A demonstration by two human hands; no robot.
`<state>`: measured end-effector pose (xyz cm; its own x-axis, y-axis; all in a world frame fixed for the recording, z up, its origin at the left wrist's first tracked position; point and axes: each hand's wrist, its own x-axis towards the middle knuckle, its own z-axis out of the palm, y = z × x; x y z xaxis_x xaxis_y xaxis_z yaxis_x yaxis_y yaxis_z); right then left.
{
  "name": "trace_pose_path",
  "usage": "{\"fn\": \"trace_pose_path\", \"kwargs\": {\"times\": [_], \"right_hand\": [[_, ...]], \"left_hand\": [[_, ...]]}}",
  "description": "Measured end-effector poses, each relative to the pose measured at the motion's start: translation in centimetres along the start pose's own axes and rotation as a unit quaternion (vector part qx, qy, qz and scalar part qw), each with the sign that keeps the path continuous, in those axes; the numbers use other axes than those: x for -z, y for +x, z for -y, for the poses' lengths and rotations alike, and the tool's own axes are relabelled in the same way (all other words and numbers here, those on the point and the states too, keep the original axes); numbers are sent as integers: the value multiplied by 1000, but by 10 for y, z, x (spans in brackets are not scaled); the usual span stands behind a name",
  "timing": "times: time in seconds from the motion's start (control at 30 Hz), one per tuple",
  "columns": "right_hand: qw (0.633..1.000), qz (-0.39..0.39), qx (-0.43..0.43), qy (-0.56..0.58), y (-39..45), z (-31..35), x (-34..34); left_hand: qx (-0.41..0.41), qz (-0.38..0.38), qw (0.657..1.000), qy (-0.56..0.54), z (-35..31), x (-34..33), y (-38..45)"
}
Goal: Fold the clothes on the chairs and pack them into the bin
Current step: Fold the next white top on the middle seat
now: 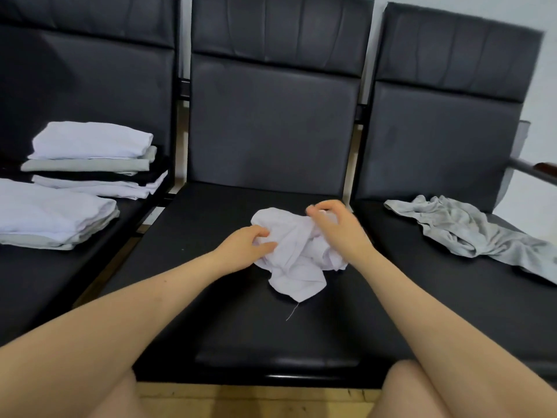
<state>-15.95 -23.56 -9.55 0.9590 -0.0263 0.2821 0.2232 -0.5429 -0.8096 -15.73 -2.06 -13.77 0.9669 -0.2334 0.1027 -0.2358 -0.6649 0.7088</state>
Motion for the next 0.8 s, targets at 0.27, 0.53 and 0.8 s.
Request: {"fn": "trace_pose_path", "kwargs": {"times": [0.27, 0.53, 0.8], "right_hand": [[994, 97, -47, 18, -8, 7, -8], [945, 24, -160, 286, 23, 45, -15], [971, -130, -53, -194, 7, -6, -13]], "left_hand": [[5, -69, 977, -200, -21, 26, -5], [-17, -188, 926, -327, -68, 74, -4], [116, -144, 971, -152, -8, 77, -6]]}}
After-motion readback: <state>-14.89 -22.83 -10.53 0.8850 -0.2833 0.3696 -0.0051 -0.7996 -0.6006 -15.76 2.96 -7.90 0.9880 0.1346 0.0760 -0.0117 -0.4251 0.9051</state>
